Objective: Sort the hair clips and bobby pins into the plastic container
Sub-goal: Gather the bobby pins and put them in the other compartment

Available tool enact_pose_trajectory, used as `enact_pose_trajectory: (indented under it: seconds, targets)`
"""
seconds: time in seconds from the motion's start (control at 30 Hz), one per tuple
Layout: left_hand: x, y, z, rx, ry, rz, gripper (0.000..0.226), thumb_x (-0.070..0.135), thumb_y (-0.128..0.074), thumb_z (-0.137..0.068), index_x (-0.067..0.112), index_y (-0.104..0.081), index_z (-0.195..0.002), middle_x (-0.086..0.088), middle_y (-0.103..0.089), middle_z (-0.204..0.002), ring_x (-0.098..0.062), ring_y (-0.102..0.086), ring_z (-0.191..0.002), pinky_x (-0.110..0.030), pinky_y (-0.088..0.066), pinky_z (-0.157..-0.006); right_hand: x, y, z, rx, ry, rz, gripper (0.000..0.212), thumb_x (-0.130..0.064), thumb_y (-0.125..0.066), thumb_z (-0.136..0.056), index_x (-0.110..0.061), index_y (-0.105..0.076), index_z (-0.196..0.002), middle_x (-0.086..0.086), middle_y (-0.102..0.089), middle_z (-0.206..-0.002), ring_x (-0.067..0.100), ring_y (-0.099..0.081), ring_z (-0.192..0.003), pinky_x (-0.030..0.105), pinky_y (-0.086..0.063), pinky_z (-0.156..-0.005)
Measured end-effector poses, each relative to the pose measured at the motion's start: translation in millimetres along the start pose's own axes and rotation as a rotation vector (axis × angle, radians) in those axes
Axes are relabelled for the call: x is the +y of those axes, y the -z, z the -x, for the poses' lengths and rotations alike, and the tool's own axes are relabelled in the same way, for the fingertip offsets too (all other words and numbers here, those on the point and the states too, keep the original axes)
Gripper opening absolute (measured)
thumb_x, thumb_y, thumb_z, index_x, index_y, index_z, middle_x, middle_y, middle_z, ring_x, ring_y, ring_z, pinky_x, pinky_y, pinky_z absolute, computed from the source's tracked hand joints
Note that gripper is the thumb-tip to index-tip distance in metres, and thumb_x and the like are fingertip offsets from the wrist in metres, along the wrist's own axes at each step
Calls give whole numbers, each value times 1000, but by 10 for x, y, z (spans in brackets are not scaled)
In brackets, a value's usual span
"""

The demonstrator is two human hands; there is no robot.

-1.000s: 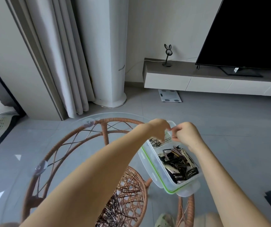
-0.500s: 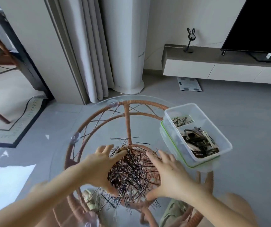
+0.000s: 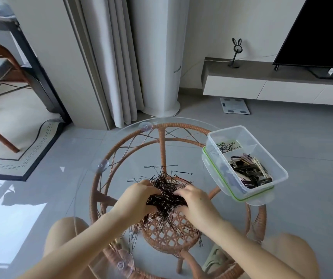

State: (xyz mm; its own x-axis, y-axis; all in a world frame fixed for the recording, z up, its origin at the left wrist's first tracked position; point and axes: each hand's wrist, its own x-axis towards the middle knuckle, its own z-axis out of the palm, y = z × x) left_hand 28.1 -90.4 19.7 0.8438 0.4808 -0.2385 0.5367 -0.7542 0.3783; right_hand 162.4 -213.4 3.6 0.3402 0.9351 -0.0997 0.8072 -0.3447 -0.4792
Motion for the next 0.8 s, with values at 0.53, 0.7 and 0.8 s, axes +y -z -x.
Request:
enact_pose_trajectory:
  seconds: [0.53,0.7,0.8]
  targets:
    - [81,531,-8,146,112,-20,19,28,-66,-83,14,-75,-92,-4,-69,-91,-18,-61,-75,-26,-48,-65,-102,632,-71,181,-104,-212,20,-15,-69,-79,-12,-72,-98,0,-71,-89,6,-61,-75,1,-43,-59]
    - [119,721,-10,222,109,38,17,26,-69,-81,14,-75,-92,-1,-73,-86,-11,-56,-66,-17,-42,-56,-81,889,-115,244,-129,-337,14,-14,-72,-75,-15,-74,-89,-6,-70,-77,-2,-59,-62,8,-47,-60]
    - [128,803,-25,250,102,54,16,24,-69,-81,16,-75,-93,3,-71,-82,-6,-51,-59,-8,-34,-50,13,1094,-160,298,-181,-482,12,-7,-72,-74,-12,-73,-85,2,-70,-68,6,-57,-49,21,-48,-52]
